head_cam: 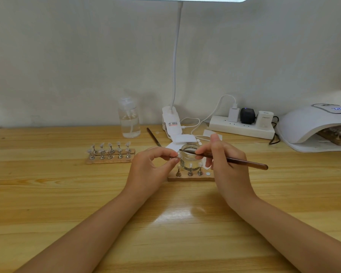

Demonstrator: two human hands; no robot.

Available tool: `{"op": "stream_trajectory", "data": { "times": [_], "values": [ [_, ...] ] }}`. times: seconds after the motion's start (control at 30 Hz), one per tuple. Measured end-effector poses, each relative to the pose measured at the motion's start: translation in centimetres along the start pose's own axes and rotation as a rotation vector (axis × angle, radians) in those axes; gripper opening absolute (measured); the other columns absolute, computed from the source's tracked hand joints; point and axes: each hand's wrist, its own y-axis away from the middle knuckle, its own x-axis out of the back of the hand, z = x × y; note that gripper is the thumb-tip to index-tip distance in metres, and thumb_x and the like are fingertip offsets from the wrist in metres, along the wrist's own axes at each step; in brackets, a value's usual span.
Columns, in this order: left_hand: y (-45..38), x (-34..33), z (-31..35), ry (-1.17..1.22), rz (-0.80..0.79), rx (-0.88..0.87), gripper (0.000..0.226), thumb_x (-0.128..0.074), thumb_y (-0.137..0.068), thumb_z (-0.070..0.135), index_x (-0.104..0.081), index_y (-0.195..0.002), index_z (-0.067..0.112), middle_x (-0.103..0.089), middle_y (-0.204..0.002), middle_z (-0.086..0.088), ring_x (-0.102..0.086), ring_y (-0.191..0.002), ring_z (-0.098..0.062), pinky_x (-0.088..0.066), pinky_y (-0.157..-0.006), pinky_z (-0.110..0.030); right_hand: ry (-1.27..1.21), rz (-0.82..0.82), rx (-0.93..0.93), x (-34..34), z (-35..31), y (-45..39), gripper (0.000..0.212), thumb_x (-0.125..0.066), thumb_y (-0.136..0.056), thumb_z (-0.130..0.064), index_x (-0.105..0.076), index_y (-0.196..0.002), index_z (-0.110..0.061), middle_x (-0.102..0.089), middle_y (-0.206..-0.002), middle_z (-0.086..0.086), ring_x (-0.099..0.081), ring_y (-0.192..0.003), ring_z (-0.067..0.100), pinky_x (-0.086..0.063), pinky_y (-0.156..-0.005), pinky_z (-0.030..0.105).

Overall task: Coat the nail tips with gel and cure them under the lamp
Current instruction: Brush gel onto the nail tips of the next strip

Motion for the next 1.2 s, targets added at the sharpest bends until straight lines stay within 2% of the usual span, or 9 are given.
{"op": "stream_trajectory", "data": {
  "times": [0.17,0.27,0.4,0.5,0.63,0.73,1.03,1.1,1.2],
  "values": [
    [-0.09,0.02,0.00,0.011,0.004,0.032,0.021,-0.072,-0.074,0.010,-0.065,-0.074,0.030,-0.065,-0.073,0.014,-0.058,-0.075,0.006,-0.040,-0.074,-0.003,-0.059,-0.008,-0.014,0.01,-0.12,0.24,0.048,-0.039,-0.083,-0.047,-0.066,-0.057,-0.017,-0.064,-0.055,-0.001,-0.058,-0.054,0.002,-0.043,-0.054,0.011],
    [-0.05,0.03,0.04,0.039,0.010,0.056,0.021,-0.072,-0.074,0.010,-0.065,-0.072,0.029,-0.065,-0.073,0.016,-0.058,-0.073,0.009,-0.040,-0.072,-0.001,-0.100,0.005,-0.010,0.03,-0.17,0.33,0.053,-0.043,-0.090,-0.044,-0.065,-0.051,-0.016,-0.063,-0.051,0.002,-0.057,-0.048,0.006,-0.042,-0.053,0.012],
    [-0.03,0.06,-0.05,0.048,-0.001,0.072,0.015,-0.072,-0.075,0.012,-0.068,-0.075,0.026,-0.067,-0.075,0.016,-0.060,-0.074,0.008,-0.041,-0.072,-0.001,-0.083,0.041,0.035,0.17,-0.15,0.18,0.046,-0.042,-0.092,-0.036,-0.066,-0.058,-0.017,-0.064,-0.055,0.003,-0.053,-0.049,0.004,-0.042,-0.050,0.011],
    [-0.01,0.08,-0.07,0.067,0.004,0.064,0.014,-0.072,-0.075,0.012,-0.070,-0.078,0.026,-0.068,-0.078,0.015,-0.061,-0.078,0.006,-0.042,-0.074,-0.003,-0.054,0.029,0.032,0.28,-0.16,0.21,0.044,-0.042,-0.089,-0.040,-0.068,-0.063,-0.016,-0.061,-0.060,0.016,-0.050,-0.050,0.006,-0.041,-0.050,0.012],
    [-0.01,0.10,-0.11,0.071,-0.003,0.002,0.021,-0.070,-0.076,0.005,-0.070,-0.079,0.025,-0.069,-0.083,0.010,-0.063,-0.083,-0.001,-0.045,-0.080,-0.009,0.022,-0.008,0.088,0.20,-0.02,0.15,0.039,-0.041,-0.093,-0.033,-0.066,-0.064,-0.023,-0.066,-0.066,-0.004,-0.055,-0.059,0.000,-0.041,-0.059,0.010],
    [-0.02,0.08,-0.14,0.073,-0.012,0.001,0.021,-0.069,-0.076,0.004,-0.070,-0.079,0.025,-0.069,-0.081,0.010,-0.063,-0.081,0.001,-0.044,-0.078,-0.008,0.052,-0.038,0.130,0.10,-0.06,0.19,0.037,-0.039,-0.091,-0.028,-0.065,-0.064,-0.022,-0.063,-0.063,-0.018,-0.056,-0.064,-0.005,-0.039,-0.062,0.007],
    [0.05,0.07,0.04,0.072,-0.010,0.048,0.020,-0.068,-0.079,0.007,-0.069,-0.082,0.027,-0.066,-0.080,0.016,-0.060,-0.079,0.008,-0.042,-0.073,-0.003,-0.015,-0.017,0.133,0.55,-0.03,0.39,0.041,-0.045,-0.088,-0.036,-0.065,-0.057,-0.018,-0.065,-0.056,-0.006,-0.058,-0.054,0.000,-0.039,-0.054,0.008],
    [0.06,0.10,0.06,0.074,-0.013,0.046,0.019,-0.068,-0.079,0.006,-0.070,-0.083,0.024,-0.067,-0.081,0.014,-0.061,-0.080,0.006,-0.043,-0.074,-0.004,0.008,-0.014,0.183,0.49,-0.06,0.29,0.039,-0.043,-0.088,-0.038,-0.064,-0.060,-0.021,-0.064,-0.058,-0.012,-0.058,-0.057,-0.002,-0.039,-0.056,0.007],
    [0.02,0.09,0.03,0.071,-0.021,0.034,0.016,-0.068,-0.078,0.005,-0.071,-0.086,0.019,-0.069,-0.082,0.008,-0.062,-0.080,0.002,-0.044,-0.076,-0.007,0.111,-0.030,0.229,0.25,-0.06,0.03,0.034,-0.042,-0.091,-0.027,-0.063,-0.065,-0.025,-0.061,-0.060,-0.024,-0.057,-0.063,-0.007,-0.039,-0.062,0.005]
  ]
}}
